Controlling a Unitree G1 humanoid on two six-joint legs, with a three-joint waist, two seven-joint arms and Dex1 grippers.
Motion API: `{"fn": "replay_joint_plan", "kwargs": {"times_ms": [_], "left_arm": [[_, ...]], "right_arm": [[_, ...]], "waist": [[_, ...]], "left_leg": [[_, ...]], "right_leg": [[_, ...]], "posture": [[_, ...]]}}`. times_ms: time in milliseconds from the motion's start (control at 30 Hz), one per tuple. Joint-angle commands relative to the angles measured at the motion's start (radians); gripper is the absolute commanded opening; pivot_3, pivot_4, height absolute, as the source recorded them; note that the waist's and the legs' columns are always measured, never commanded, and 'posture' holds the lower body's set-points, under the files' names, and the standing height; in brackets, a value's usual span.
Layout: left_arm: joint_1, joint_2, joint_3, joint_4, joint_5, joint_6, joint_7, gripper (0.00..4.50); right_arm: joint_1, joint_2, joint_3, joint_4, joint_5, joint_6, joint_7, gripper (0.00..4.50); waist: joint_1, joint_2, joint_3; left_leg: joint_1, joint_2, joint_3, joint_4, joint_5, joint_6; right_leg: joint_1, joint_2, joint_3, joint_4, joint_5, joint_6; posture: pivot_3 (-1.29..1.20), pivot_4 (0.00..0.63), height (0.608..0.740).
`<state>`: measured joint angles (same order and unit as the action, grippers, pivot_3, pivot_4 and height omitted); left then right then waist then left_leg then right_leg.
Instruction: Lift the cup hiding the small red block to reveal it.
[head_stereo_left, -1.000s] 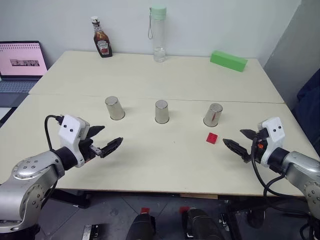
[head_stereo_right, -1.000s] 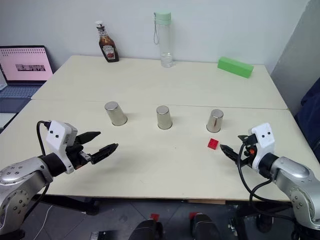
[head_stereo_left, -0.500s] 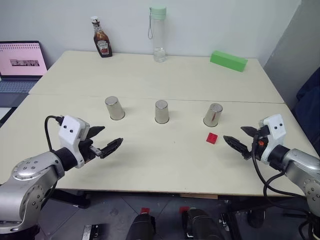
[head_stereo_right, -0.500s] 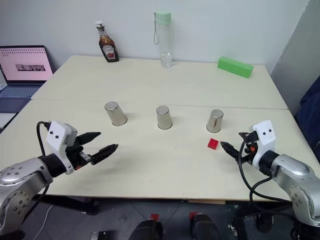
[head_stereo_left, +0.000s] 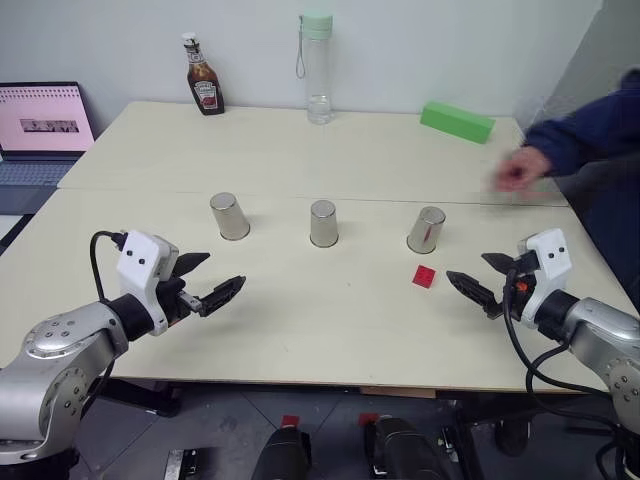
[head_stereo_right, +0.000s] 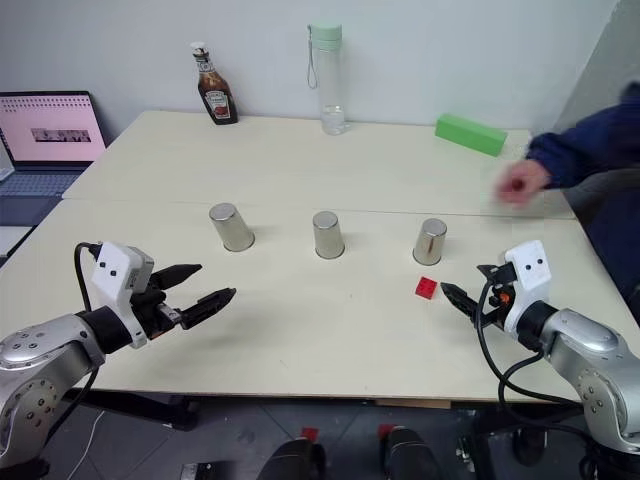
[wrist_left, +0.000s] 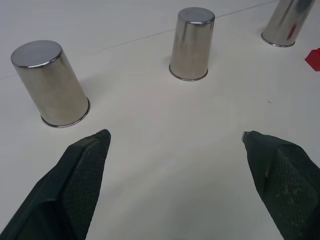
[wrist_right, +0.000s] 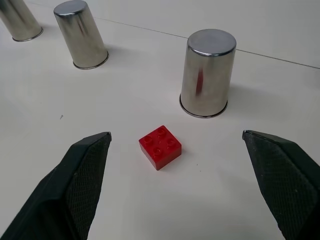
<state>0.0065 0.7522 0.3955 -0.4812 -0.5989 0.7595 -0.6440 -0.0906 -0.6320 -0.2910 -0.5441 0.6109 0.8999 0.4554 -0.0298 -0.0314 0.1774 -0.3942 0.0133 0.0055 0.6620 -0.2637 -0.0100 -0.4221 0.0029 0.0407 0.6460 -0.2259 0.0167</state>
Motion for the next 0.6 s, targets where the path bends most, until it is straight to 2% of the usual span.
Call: {"fn": "replay_joint_plan", "kwargs": {"times_ms": [33,600], "left_arm": [[-0.008,0.017,0.005,-0.018,0.003,-0.015,-0.003,4.50],[-0.006,0.013,0.000,-0.016,0.016,-0.022,0.000,4.50]], "right_arm": [[-0.013,-0.003,-0.011,-0.016,0.004,-0.017,-0.003,4.47],[-0.026,0.002,0.004,-0.012,-0.003,-0.020,-0.010,4.47]], "waist": [[0.000,0.000,0.000],[0.000,0.000,0.000]], "left_leg": [[0.000,0.000,0.000,0.000,0.000,0.000],[0.000,0.000,0.000,0.000,0.000,0.000]], "right_leg": [[0.000,0.000,0.000,0.000,0.000,0.000],[0.000,0.000,0.000,0.000,0.000,0.000]], "posture": [[0.00,0.150,0.740],[0.00,0.150,0.740]]}}
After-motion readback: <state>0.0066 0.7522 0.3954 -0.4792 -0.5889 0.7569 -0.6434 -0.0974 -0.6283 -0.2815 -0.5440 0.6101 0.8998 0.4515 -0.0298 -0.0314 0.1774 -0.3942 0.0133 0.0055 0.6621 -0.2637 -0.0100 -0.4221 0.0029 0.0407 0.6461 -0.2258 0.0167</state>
